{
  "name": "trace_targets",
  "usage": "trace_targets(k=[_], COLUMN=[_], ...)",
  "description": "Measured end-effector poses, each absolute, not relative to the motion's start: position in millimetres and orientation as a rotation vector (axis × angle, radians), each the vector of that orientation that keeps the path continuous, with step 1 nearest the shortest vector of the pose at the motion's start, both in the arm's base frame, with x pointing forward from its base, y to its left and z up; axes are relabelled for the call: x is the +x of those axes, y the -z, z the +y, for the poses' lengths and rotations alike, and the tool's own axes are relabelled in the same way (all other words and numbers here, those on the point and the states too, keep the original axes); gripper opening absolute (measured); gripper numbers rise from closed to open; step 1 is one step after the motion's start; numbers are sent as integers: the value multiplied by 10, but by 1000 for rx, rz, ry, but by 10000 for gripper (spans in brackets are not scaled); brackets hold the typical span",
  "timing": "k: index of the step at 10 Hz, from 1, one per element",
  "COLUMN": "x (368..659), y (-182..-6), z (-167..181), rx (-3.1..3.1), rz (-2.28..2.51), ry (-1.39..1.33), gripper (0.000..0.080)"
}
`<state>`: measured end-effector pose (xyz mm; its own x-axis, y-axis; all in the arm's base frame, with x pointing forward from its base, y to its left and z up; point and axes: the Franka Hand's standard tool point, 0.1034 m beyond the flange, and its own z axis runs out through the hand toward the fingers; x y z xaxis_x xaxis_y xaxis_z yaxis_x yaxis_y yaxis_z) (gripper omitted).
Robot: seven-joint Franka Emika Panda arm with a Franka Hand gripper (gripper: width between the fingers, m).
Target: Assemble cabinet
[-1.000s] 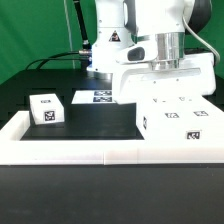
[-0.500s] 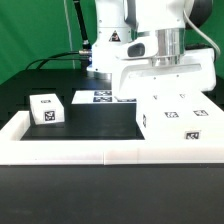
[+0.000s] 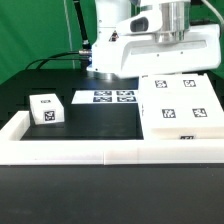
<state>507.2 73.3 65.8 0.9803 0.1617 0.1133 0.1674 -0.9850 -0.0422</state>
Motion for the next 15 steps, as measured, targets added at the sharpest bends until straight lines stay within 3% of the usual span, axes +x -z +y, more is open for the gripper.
trace_targets(k=[4,9,13,15], x=[5164,5152,5389,5383], y=[-933,-907,-1232,-1228], z=[788,783,826,828], rx=[-3073,-3073,-3070,-3069], rz=[-270,-272,-279,-282], ry=[153,148,47,35], gripper=[5,5,5,5])
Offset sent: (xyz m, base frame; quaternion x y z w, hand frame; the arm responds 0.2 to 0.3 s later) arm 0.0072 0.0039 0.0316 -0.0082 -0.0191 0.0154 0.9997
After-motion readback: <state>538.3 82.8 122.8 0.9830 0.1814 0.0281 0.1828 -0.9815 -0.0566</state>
